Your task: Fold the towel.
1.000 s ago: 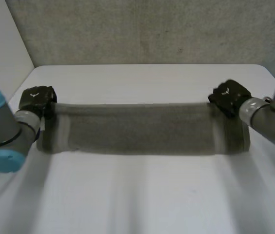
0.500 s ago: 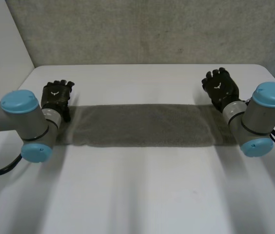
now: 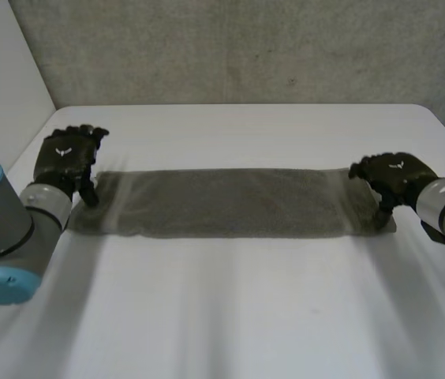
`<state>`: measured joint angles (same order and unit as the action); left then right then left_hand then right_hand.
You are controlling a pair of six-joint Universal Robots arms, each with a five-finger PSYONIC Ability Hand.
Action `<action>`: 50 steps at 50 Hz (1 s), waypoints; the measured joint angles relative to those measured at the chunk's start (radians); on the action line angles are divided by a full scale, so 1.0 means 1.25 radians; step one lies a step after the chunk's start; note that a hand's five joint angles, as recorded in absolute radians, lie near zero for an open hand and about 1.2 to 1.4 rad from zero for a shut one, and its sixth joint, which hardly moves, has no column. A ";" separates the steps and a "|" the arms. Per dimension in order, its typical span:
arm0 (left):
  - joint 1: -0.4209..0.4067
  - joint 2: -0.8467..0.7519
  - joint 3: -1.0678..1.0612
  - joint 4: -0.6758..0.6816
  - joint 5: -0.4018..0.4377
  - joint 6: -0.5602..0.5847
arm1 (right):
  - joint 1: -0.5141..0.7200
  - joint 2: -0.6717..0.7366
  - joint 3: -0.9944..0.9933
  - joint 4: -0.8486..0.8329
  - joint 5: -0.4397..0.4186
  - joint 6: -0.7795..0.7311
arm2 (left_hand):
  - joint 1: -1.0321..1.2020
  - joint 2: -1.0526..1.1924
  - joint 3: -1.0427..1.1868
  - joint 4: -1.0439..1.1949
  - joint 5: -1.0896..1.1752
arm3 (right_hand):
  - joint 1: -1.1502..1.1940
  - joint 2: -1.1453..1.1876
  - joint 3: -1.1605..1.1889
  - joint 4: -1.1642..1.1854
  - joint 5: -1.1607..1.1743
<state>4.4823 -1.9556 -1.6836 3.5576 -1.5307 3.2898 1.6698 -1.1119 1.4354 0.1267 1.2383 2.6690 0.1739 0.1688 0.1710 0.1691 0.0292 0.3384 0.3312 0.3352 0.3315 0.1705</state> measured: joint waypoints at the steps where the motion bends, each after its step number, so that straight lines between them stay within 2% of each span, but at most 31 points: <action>1: 0.001 0.003 -0.014 0.003 0.007 -0.004 | -0.009 0.007 0.003 0.005 -0.006 0.001 | 0.000 0.000 0.000 0.000 0.000 | 0.016 0.016 0.018 0.019 0.019; 15: 0.006 0.010 -0.066 0.035 0.030 -0.060 | -0.065 0.141 -0.019 -0.078 -0.015 -0.012 | 0.000 -0.001 -0.003 -0.001 0.000 | 0.188 0.189 0.188 0.189 0.183; 22: 0.006 0.014 -0.066 0.035 0.030 -0.061 | -0.072 0.166 -0.034 -0.084 -0.013 -0.013 | 0.000 -0.001 -0.003 -0.001 0.000 | 0.403 0.409 0.402 0.405 0.395; 28: 0.005 0.015 -0.067 0.034 0.029 -0.060 | -0.072 0.174 -0.039 -0.084 -0.015 -0.013 | 0.000 -0.002 -0.003 -0.001 0.000 | 0.470 0.466 0.469 0.471 0.460; 31: 0.005 0.015 -0.067 0.034 0.029 -0.060 | -0.072 0.177 -0.041 -0.083 -0.014 -0.013 | 0.000 -0.002 -0.003 -0.001 0.000 | 0.690 0.690 0.688 0.693 0.674; 33: 0.005 0.015 -0.067 0.034 0.029 -0.060 | -0.072 0.179 -0.043 -0.084 -0.013 -0.013 | 0.000 -0.002 -0.003 -0.001 0.000 | 0.777 0.760 0.789 0.790 0.777; 41: 0.005 0.018 -0.069 0.033 0.028 -0.060 | -0.104 0.169 -0.050 -0.091 0.003 -0.016 | 0.000 -0.002 -0.003 -0.001 0.000 | 0.777 0.760 0.802 0.803 0.782; 46: 0.006 0.026 -0.077 0.033 0.029 -0.060 | -0.165 0.145 -0.054 -0.088 0.016 -0.046 | 0.000 -0.002 -0.003 -0.001 0.000 | 0.777 0.760 0.802 0.803 0.783; 50: 0.007 0.038 -0.081 0.033 0.029 -0.060 | -0.238 0.124 -0.065 -0.086 0.030 -0.117 | 0.000 -0.002 -0.003 -0.001 0.000 | 0.777 0.760 0.802 0.803 0.783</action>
<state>4.4913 -1.9087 -1.7848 3.5992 -1.4947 3.2149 1.3717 -0.9566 1.3538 0.0196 1.2754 2.5224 0.1739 0.1668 0.1676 0.1679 0.0288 1.3097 1.2813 1.3371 1.3354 1.1487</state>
